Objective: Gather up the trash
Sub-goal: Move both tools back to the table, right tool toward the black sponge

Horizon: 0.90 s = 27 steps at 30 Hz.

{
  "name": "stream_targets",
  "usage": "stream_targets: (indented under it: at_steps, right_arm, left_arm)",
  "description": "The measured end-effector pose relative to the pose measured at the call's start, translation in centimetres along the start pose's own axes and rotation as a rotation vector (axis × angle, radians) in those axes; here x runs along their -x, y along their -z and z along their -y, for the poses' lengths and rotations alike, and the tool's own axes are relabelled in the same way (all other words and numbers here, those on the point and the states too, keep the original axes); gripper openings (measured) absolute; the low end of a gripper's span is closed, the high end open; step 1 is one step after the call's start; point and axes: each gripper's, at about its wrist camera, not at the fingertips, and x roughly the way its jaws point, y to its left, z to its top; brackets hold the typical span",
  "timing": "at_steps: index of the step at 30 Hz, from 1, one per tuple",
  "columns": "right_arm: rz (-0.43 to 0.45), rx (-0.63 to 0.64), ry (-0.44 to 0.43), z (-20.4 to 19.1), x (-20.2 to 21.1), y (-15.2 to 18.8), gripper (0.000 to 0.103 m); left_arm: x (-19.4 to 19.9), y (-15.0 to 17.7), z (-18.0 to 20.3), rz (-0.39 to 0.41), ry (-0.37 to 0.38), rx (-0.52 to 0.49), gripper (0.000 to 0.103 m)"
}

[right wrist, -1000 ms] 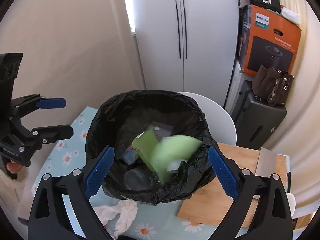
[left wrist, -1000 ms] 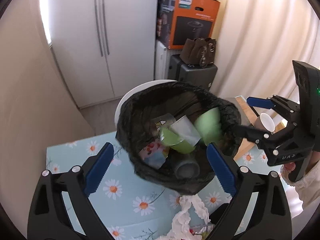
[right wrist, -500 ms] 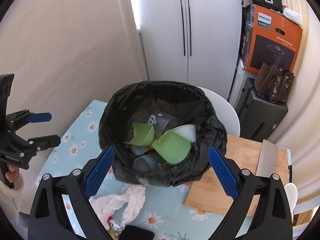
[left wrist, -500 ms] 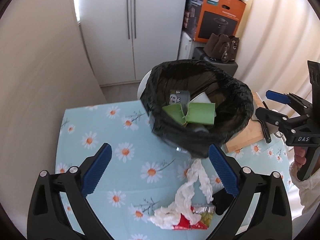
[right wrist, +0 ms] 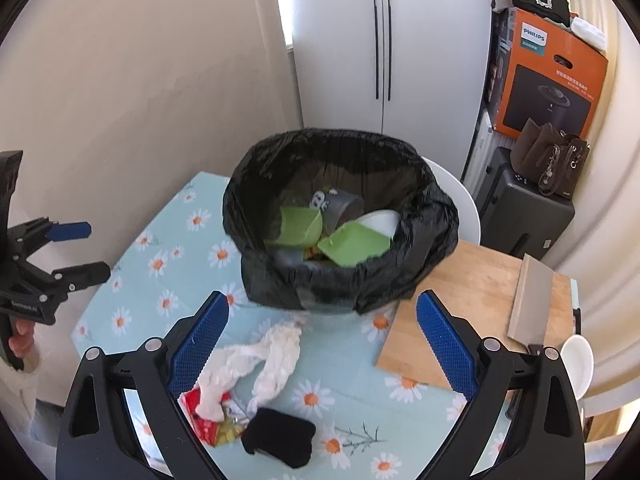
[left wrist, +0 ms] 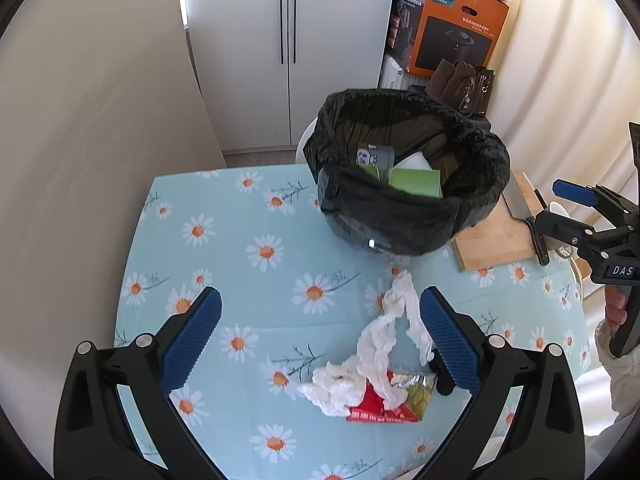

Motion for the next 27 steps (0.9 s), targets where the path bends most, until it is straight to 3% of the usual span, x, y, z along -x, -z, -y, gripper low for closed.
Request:
stream_targets:
  at_steps: [16,27]
  right_arm:
    - [-0.109,-0.01,-0.001,0.2,-0.9,4.6,0.091]
    - [-0.203,-0.01,-0.049,0.5,-3.5,7.9,0.091]
  left_arm:
    - [-2.4,5.3,-0.4,-0.067,0.008,0.033,0.097]
    - [-5.0,9.0,-1.3,-0.083,0.0,0.158,0.097]
